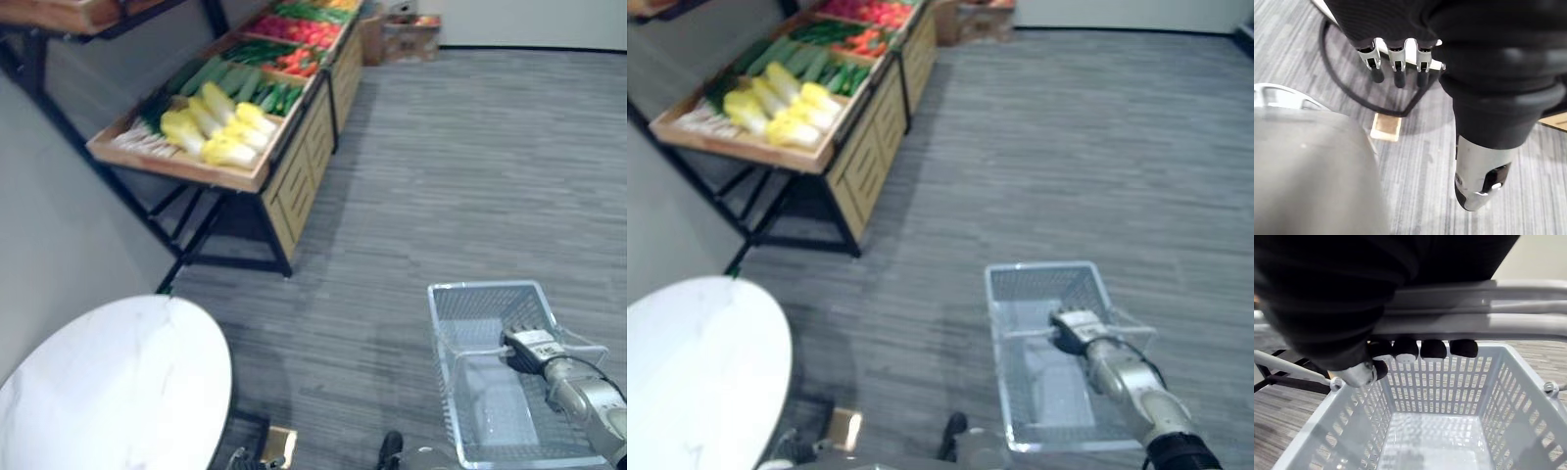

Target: Pick vegetable in the basket

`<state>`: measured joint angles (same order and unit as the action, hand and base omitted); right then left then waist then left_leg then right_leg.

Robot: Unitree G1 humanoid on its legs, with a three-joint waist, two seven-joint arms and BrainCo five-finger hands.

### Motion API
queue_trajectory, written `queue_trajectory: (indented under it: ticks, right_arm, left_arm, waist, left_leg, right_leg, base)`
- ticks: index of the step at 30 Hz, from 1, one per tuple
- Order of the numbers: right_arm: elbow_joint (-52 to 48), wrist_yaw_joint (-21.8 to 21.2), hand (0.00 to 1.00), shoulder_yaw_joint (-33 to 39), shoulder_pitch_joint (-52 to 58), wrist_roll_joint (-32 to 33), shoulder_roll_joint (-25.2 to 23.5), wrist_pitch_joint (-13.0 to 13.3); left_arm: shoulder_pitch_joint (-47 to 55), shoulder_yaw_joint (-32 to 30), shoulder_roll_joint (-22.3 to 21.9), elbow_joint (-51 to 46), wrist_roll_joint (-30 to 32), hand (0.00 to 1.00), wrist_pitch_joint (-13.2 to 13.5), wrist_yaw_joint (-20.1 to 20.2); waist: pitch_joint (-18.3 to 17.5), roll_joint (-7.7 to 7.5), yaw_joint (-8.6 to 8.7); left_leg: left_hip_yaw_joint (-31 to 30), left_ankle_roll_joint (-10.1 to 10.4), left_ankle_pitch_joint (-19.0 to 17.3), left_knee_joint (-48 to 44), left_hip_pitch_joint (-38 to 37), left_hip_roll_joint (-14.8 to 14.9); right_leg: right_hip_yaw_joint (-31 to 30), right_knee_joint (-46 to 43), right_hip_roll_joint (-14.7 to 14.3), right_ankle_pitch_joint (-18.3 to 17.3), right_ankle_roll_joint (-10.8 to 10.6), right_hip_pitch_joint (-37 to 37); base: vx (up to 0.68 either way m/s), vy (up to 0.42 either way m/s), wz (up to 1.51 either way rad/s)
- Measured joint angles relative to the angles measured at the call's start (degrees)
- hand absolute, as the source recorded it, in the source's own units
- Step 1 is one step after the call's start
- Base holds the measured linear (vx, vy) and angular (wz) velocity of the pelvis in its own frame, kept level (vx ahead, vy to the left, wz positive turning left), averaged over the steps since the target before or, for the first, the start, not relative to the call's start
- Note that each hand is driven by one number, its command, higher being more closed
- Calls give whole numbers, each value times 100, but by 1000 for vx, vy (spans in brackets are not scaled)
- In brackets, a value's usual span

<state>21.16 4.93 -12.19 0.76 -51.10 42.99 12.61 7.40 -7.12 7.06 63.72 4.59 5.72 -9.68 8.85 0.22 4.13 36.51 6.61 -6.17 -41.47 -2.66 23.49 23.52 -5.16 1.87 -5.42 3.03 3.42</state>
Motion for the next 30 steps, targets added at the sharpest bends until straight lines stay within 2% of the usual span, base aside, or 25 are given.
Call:
queue_trajectory:
  ticks: [1, 2, 3, 4, 6, 7, 8, 10, 12, 14, 18, 19, 20, 21, 22, 24, 25, 26, 27, 28, 29, 30]
  right_arm:
    - [5, 7, 100, -130, -140, 14, 0, -3]
    - [-13, 55, 100, -192, -267, 55, 102, 30]
    - [-7, 99, 100, -223, -304, 75, 146, 43]
    - [155, 96, 100, -297, -372, 151, 143, -18]
    - [187, 76, 100, -446, -382, 153, 149, -38]
    - [196, 76, 100, -396, -388, 170, 175, -38]
    - [199, 76, 100, -418, -404, 170, 192, -21]
    - [220, 76, 100, -463, -427, 170, 193, -9]
    - [242, 76, 100, -513, -479, 170, 193, -1]
    - [248, 77, 100, -564, -560, 171, 194, -2]
    - [254, 78, 100, -623, -566, 174, 171, -3]
    - [286, 78, 100, -623, -548, 172, -53, -9]
    - [283, 82, 100, -617, -540, 182, -107, 4]
    - [286, 91, 100, -592, -520, 243, -176, 11]
    - [282, 94, 100, -539, -426, 257, -254, 20]
    - [284, 91, 100, -478, -269, 238, -475, 7]
    - [289, 91, 100, -445, -218, 255, -626, -1]
    - [280, 98, 100, -325, -264, 263, -754, -24]
    - [281, 104, 100, -243, -278, 268, -823, -27]
    - [284, 124, 100, -160, -280, 266, -864, -29]
    - [302, 154, 100, -55, -282, 266, -859, -46]
    - [332, 183, 100, -23, -284, 257, -859, -64]
  left_arm:
    - [98, -2, -62, -15, -10, 0, 23, -11]
    - [135, 5, -183, -106, -138, 0, 95, -14]
    - [159, -6, -170, -160, -185, 0, 123, -16]
    - [125, 12, -174, -187, -229, 0, 113, -2]
    - [194, -1, -201, -251, -227, 0, 127, 8]
    - [223, -7, -240, -309, -231, 0, 129, 4]
    - [254, -7, -251, -329, -231, 0, 129, 3]
    - [272, -4, -254, -341, -230, 0, 126, 3]
    - [298, -1, -262, -343, -231, 0, 129, -3]
    - [297, -4, -285, -342, -233, 0, 128, -15]
    - [318, 7, -359, -332, -232, 0, 117, -30]
    - [316, 22, -228, -330, -226, 0, 101, -22]
    - [322, 56, -214, -331, -225, 0, 105, -28]
    - [295, 68, -150, -328, -222, 0, 101, -28]
    - [242, 112, -85, -308, -222, 0, 75, -29]
    - [243, 270, -8, -261, -212, 0, 22, -52]
    - [254, 360, 47, -275, -206, 0, 2, -69]
    - [251, 504, 105, -301, -207, 0, -21, -78]
    - [241, 637, 161, -354, -207, 0, -30, -78]
    - [226, 744, 201, -398, -207, 0, -40, -77]
    - [174, 883, 218, -504, -206, 0, -50, -75]
    - [95, 938, 240, -558, -205, 0, -44, -75]
  waist:
    - [0, 39, -166]
    - [101, 242, -268]
    - [210, 134, -266]
    - [322, 302, -290]
    - [333, 259, -331]
    - [333, 252, -315]
    - [326, 271, -318]
    - [324, 275, -318]
    - [318, 285, -335]
    - [310, 311, -367]
    - [281, 437, -469]
    - [210, 213, -530]
    - [144, 162, -562]
    - [137, 22, -583]
    - [127, -34, -609]
    - [117, -83, -635]
    - [108, -138, -660]
    - [105, -143, -645]
    - [112, -138, -607]
    - [118, -151, -583]
    - [130, -138, -566]
    - [147, -110, -558]
  left_leg:
    - [-685, 19, -198, 169, 374, -494]
    - [-917, 49, -300, 123, 559, -504]
    - [-1009, 46, -348, 71, 664, -557]
    - [-1322, 53, -347, 359, 814, -455]
    - [-1376, 30, -346, 864, 1141, -699]
    - [-1414, 12, -317, 1480, 1280, -923]
    - [-1589, -16, -194, 2256, 1347, -1138]
    - [-1930, -1, 152, 3191, 1367, -1361]
    - [-2211, -49, 354, 3618, 1407, -1419]
    - [-2361, -117, 437, 3672, 1495, -1396]
    - [-2484, -152, 927, 3760, 1379, -1375]
    - [-2398, -309, 974, 3576, 1338, -1627]
    - [-2364, -369, 806, 3484, 1352, -1733]
    - [-2300, -432, 573, 3349, 1392, -1889]
    - [-2304, -579, 365, 3301, 1357, -2069]
    - [-2324, -698, 237, 3446, 1075, -2310]
    - [-2328, -797, 49, 3409, 916, -2436]
    - [-2361, -948, -84, 3347, 768, -2497]
    - [-2470, -1033, -175, 3313, 620, -2536]
    - [-2542, -1085, -215, 3334, 490, -2575]
    - [-2695, -1173, -292, 3364, 243, -2588]
    - [-2869, -1196, -308, 3469, -37, -2580]
  right_leg:
    - [-177, 225, -20, -52, -144, -131]
    - [-269, -621, 71, -168, 158, 72]
    - [-534, -914, 168, -473, 141, 106]
    - [-571, -904, -45, -542, 181, -38]
    - [-653, -791, 4, -521, 154, -116]
    - [-679, -652, 44, -474, 85, -179]
    - [-692, -533, 48, -391, 43, -231]
    - [-703, -431, 38, -356, 38, -332]
    - [-753, -341, 19, -350, 21, -413]
    - [-832, -214, 17, -349, -96, -510]
    - [-935, -78, 80, -550, -540, -915]
    - [-996, -100, 384, -677, -774, -1007]
    - [-992, -103, 503, -709, -850, -1006]
    - [-1003, -181, 697, -742, -932, -985]
    - [-1018, -587, 907, -724, -968, -868]
    - [-1089, -1810, 1236, -689, -1010, -490]
    - [-1196, -2892, 1464, -436, -968, -82]
    - [-1343, -3852, 1623, 205, -811, 364]
    - [-1455, -4478, 1696, 720, -741, 646]
    - [-1528, -4880, 1710, 666, -734, 796]
    - [-1683, -5432, 1586, 438, -600, 1027]
    - [-1669, -5595, 1431, 115, -542, 1195]
  base:
    - [147, -50, -134]
    - [166, -28, -123]
    - [217, 21, -70]
    - [189, 65, -39]
    - [179, 34, -21]
    - [171, 15, -7]
    - [177, 33, -6]
    - [246, 90, -5]
    - [241, 115, -14]
    - [228, 186, -19]
    - [272, 301, -10]
    - [378, 421, -9]
    - [350, 336, -3]
    - [352, 313, 10]
    - [428, 391, 25]
    - [356, 326, 27]
    - [369, 274, 18]
    - [481, 291, 27]
    - [336, 175, 34]
    - [470, 161, 51]
    - [471, 95, 61]
    - [558, 94, 63]
